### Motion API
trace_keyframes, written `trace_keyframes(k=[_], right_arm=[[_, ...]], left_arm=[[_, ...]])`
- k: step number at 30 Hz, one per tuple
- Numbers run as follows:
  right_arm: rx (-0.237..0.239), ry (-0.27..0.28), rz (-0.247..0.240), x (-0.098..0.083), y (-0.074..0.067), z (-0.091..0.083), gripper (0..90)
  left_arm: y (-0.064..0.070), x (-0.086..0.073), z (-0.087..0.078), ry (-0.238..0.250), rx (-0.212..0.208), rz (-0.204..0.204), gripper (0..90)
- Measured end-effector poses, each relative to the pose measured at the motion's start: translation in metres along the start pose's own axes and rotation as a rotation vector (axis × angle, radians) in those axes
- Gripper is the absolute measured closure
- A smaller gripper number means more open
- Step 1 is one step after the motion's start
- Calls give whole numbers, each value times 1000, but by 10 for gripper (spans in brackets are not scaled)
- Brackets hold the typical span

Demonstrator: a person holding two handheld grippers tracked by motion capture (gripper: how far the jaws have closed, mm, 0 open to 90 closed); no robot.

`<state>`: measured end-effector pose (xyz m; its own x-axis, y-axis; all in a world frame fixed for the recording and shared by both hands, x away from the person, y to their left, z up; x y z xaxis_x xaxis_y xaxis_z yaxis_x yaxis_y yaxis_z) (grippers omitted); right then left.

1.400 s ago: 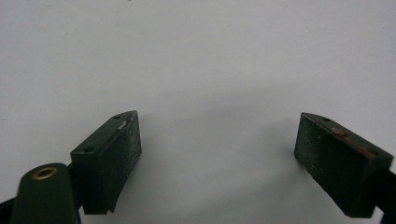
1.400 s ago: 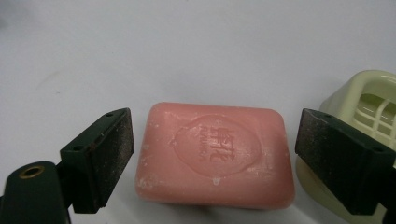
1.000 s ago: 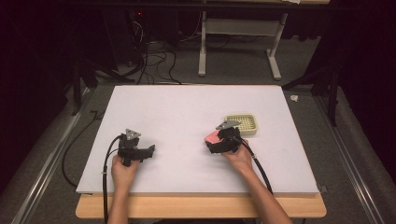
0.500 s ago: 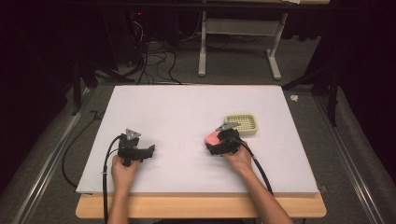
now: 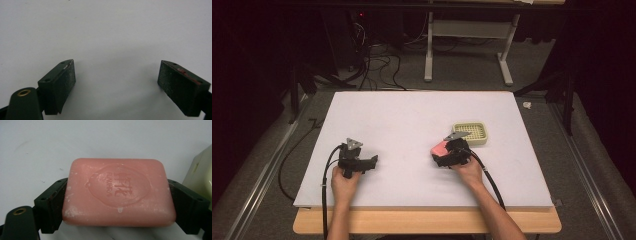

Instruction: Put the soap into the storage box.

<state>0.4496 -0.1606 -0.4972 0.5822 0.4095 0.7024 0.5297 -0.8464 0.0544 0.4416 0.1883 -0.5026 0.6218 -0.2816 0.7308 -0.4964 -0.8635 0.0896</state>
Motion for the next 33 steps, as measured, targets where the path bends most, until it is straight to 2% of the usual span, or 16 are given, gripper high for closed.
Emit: trace_keyframes(k=[9, 24, 33], right_arm=[[16, 32, -10, 2, -1, -14, 139], [30, 52, -21, 1, 0, -34, 139], [16, 63, -39, -1, 3, -48, 139]], left_arm=[[0, 0, 0, 0, 0, 0, 151], [0, 0, 0, 0, 0, 0, 151], [0, 0, 0, -2, 0, 2, 151]])
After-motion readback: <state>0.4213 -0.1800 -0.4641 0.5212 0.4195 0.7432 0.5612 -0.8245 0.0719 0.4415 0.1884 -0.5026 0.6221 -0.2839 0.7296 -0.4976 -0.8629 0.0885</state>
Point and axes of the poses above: each handheld gripper's, and its own axes: z roughly forward along the jaws, x roughly out of its top, y roughly to its right, the point moved 2 cm from there along z, roughly forward along the jaws, and after that the axes turned 6 degrees about -x, right-handed, at the moved point
